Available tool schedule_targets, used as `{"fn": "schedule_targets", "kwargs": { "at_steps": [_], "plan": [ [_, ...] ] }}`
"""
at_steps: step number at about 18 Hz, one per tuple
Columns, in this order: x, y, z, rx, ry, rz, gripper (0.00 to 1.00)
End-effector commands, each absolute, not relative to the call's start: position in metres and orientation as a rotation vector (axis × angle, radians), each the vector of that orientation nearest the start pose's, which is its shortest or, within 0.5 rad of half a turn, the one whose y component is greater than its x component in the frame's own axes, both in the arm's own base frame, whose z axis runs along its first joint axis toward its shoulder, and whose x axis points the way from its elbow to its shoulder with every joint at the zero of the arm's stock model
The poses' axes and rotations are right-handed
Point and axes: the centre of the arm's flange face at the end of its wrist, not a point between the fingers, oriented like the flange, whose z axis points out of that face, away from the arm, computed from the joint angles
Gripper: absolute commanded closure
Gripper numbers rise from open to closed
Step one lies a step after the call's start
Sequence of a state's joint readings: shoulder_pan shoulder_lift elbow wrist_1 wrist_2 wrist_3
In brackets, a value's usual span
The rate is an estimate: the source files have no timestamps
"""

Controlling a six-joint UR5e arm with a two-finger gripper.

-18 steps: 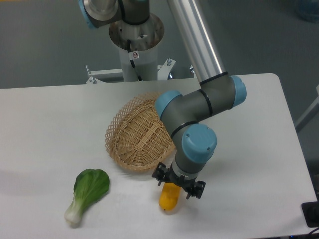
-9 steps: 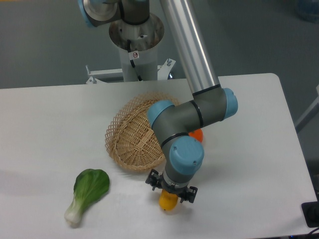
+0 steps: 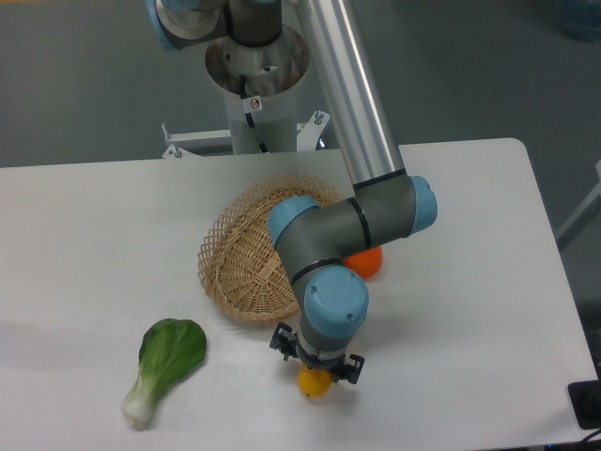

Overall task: Pick up the mango from the table
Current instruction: 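Close the gripper around the yellow mango, then lift the held mango up and away from the basket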

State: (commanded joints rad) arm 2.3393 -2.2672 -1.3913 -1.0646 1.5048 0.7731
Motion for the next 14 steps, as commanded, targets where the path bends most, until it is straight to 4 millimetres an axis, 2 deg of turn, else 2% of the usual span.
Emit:
{"fn": "schedule_targets", "kwargs": {
  "at_steps": [2, 4, 9, 12, 14],
  "plan": [
    [-0.395, 0.608, 0.196, -3.110, 0.004, -0.070, 0.50],
    [-0.395, 0.608, 0.203, -3.105, 0.007, -0.062, 0.55],
    [-0.394, 0.607, 0.218, -3.093, 0.034, -0.042, 0.56],
    [-0.400, 0.603, 0.230, -3.082, 0.041, -0.018, 0.56],
    [-0.406, 0.596, 0.243, -3.105, 0.038, 0.062, 0.56]
  ]
}}
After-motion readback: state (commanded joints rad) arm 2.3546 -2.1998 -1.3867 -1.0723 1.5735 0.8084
